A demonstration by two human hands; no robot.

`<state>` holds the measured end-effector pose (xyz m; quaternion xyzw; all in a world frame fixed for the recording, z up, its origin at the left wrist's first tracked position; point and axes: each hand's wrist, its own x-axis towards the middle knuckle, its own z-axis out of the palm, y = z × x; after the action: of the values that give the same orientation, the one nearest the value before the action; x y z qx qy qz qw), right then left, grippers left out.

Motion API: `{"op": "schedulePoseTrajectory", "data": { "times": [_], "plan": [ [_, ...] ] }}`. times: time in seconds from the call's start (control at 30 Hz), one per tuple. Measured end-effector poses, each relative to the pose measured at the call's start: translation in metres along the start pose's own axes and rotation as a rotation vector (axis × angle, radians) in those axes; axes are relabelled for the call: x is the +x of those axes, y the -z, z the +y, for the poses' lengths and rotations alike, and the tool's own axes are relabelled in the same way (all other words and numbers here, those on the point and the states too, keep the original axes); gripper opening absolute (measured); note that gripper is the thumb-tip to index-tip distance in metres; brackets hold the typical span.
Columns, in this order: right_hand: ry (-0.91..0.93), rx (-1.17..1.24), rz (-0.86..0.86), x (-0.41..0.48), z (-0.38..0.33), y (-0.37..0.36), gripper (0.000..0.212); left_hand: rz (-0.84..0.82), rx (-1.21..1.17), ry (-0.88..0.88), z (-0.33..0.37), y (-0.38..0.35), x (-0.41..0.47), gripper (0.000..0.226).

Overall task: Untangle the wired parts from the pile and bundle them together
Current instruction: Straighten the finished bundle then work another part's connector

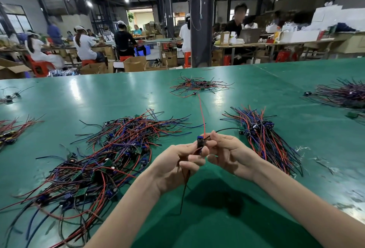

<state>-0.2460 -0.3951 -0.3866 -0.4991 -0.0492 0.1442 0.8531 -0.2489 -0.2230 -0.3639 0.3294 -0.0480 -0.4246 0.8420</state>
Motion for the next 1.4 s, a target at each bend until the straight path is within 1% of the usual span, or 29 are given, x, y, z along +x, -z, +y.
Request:
{"op": "schedulePoseTrajectory", "data": {
  "times": [0.1, 0.17, 0.3, 0.37, 0.47, 0.6, 0.67, 0.77, 1.0, 1.07, 1.17, 1.2, 1.33, 1.4],
  "plan": [
    [0.000, 0.030, -0.024, 0.001, 0.001, 0.000, 0.018, 0.013, -0.012, 0.024, 0.001, 0.001, 0.000, 0.030],
    [0.019, 0.032, 0.013, 0.002, 0.002, 0.001, 0.018, 0.029, 0.040, 0.020, -0.001, 0.001, 0.000, 0.031],
    [0.084, -0.020, 0.153, 0.003, 0.003, 0.003, 0.014, 0.101, 0.267, 0.007, -0.004, 0.001, 0.004, 0.034],
    [0.131, -0.045, 0.177, 0.003, 0.002, 0.003, 0.009, 0.136, 0.393, 0.008, -0.005, 0.001, 0.005, 0.035],
    [0.207, -0.021, 0.149, 0.002, -0.002, 0.002, 0.004, 0.130, 0.488, -0.031, -0.004, 0.002, 0.005, 0.036],
    [0.265, -0.025, 0.102, 0.000, -0.007, 0.001, 0.007, 0.053, 0.518, -0.079, 0.000, 0.004, 0.000, 0.025],
    [0.254, -0.033, 0.087, -0.001, -0.006, 0.001, 0.006, 0.028, 0.526, -0.066, 0.002, 0.004, -0.002, 0.023],
    [0.215, -0.036, 0.069, -0.003, -0.005, 0.001, 0.012, 0.054, 0.587, -0.055, 0.001, 0.003, -0.002, 0.024],
    [0.206, -0.092, 0.085, -0.005, -0.003, 0.000, 0.009, 0.097, 0.660, 0.012, -0.001, 0.002, -0.002, 0.024],
    [0.217, -0.106, 0.098, -0.006, -0.003, -0.001, 0.009, 0.119, 0.712, -0.008, -0.001, 0.002, -0.001, 0.026],
    [0.229, -0.103, 0.114, -0.007, -0.003, -0.002, 0.012, 0.170, 0.778, -0.103, -0.004, 0.005, 0.002, 0.039],
    [0.228, -0.103, 0.115, -0.007, -0.003, -0.002, 0.012, 0.181, 0.792, -0.130, -0.005, 0.005, 0.003, 0.038],
    [0.194, -0.089, 0.138, -0.006, -0.002, -0.002, 0.011, 0.191, 0.795, -0.194, -0.009, 0.006, 0.005, 0.016],
    [0.170, -0.070, 0.156, -0.005, -0.001, -0.001, 0.013, 0.197, 0.786, -0.223, -0.010, 0.007, 0.006, 0.013]
  ]
}}
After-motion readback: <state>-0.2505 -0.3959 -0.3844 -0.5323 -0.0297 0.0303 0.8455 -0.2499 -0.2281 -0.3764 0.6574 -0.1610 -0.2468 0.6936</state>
